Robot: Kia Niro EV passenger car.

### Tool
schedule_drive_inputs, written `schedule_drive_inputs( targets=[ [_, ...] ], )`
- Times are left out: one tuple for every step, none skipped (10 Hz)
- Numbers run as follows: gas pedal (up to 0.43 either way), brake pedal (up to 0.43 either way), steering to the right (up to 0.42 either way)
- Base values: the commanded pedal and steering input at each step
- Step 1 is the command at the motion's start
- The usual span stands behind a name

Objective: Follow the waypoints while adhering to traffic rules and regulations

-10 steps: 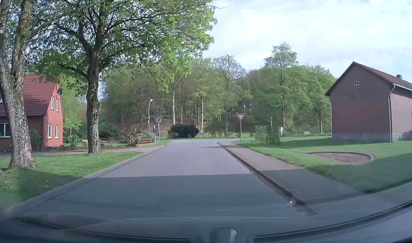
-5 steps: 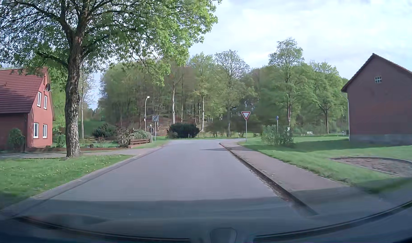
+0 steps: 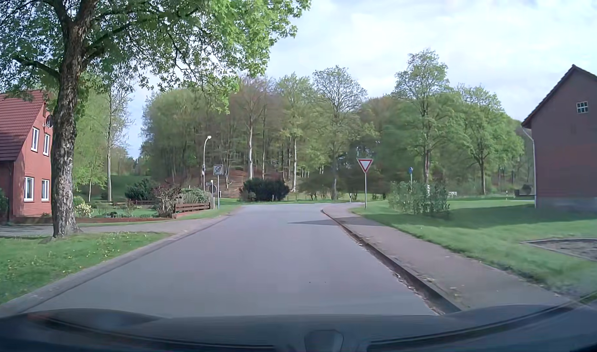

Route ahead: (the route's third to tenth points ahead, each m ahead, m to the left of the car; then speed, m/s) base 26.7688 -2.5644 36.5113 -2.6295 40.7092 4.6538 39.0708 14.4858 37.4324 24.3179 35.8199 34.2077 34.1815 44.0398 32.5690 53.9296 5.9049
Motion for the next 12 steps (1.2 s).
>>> schedule_drive_inputs(
  targets=[
    [0.028, 0.000, -0.005],
    [0.028, 0.000, -0.005],
    [0.028, 0.000, -0.005],
    [0.039, 0.000, -0.005],
    [0.039, 0.000, -0.005],
    [0.039, 0.000, -0.005],
    [0.047, 0.000, -0.005],
    [0.067, 0.000, -0.005],
    [0.079, 0.000, -0.005],
    [0.079, 0.000, -0.005],
    [0.067, 0.000, -0.005],
    [0.067, 0.000, -0.005]
  ],
)
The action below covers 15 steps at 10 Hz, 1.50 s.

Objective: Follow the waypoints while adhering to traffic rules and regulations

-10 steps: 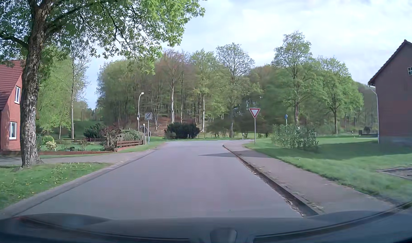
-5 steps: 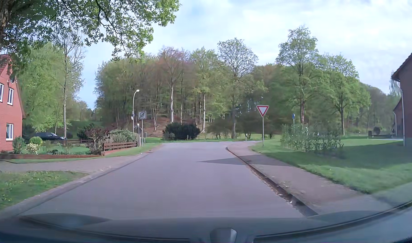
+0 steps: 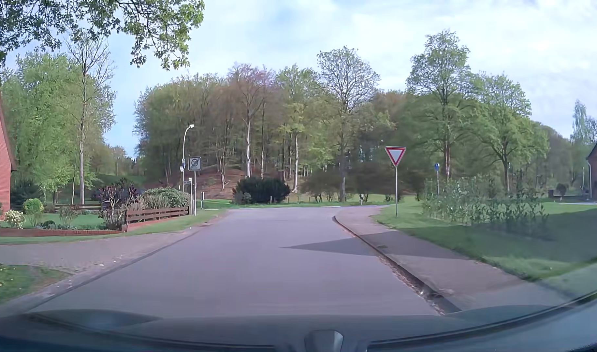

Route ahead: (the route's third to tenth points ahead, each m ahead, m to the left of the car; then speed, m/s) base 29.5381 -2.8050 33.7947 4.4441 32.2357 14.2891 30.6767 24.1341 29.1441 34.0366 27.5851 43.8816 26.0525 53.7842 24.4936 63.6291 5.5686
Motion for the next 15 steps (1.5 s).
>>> schedule_drive_inputs(
  targets=[
    [0.059, 0.000, -0.005],
    [0.047, 0.000, -0.005],
    [0.047, 0.000, -0.005],
    [0.039, 0.000, -0.004],
    [0.039, 0.000, -0.001],
    [0.039, 0.000, 0.000],
    [0.039, 0.000, 0.000],
    [0.039, 0.000, 0.002],
    [0.020, 0.000, 0.003],
    [0.008, 0.000, 0.004],
    [0.008, 0.000, 0.010],
    [0.008, 0.000, 0.015],
    [0.008, 0.000, 0.016],
    [0.008, 0.000, 0.015],
    [0.008, 0.000, 0.016]
  ],
)
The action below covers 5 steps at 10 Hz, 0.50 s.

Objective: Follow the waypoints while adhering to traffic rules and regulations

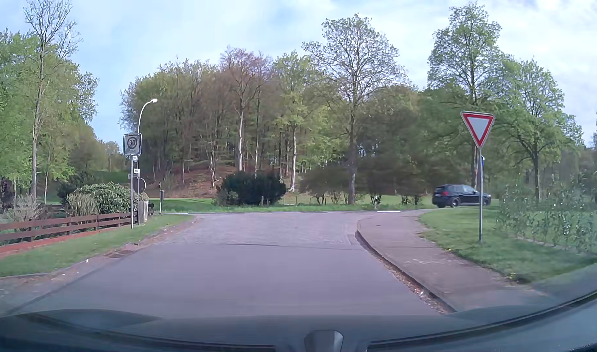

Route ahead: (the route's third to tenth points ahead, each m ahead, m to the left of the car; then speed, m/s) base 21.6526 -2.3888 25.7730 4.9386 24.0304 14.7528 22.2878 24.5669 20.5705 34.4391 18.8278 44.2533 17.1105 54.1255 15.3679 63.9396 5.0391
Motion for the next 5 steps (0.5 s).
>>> schedule_drive_inputs(
  targets=[
    [0.008, 0.000, 0.016],
    [0.008, 0.000, 0.015],
    [0.008, 0.000, 0.016],
    [0.008, 0.000, 0.016],
    [0.008, 0.000, 0.016]
  ],
)
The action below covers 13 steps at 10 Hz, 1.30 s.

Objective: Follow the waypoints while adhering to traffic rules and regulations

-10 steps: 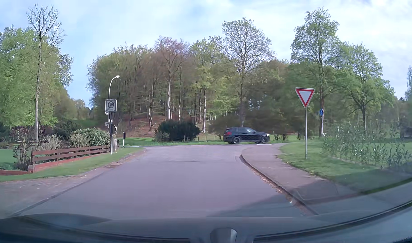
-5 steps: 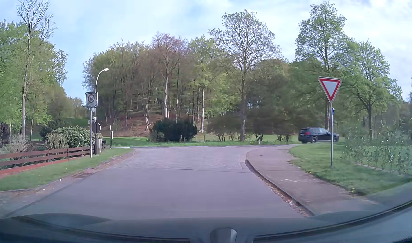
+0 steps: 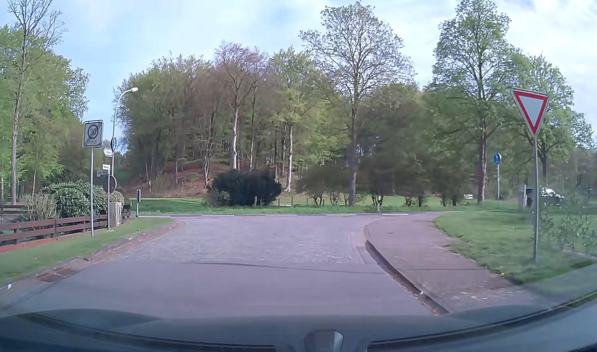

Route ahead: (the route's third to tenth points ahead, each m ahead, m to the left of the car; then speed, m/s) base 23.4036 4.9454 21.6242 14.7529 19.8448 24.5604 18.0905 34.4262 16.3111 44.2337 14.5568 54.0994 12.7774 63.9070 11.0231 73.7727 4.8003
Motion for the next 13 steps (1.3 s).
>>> schedule_drive_inputs(
  targets=[
    [0.008, 0.000, 0.016],
    [0.008, 0.000, 0.016],
    [0.000, 0.000, 0.019],
    [0.000, 0.000, 0.025],
    [0.000, 0.000, 0.030],
    [0.000, 0.000, 0.035],
    [0.000, 0.000, 0.035],
    [0.000, 0.000, 0.035],
    [0.000, 0.000, 0.033],
    [0.000, 0.000, 0.030],
    [0.000, 0.000, 0.027],
    [0.000, 0.000, 0.025],
    [0.000, 0.000, 0.024]
  ],
)
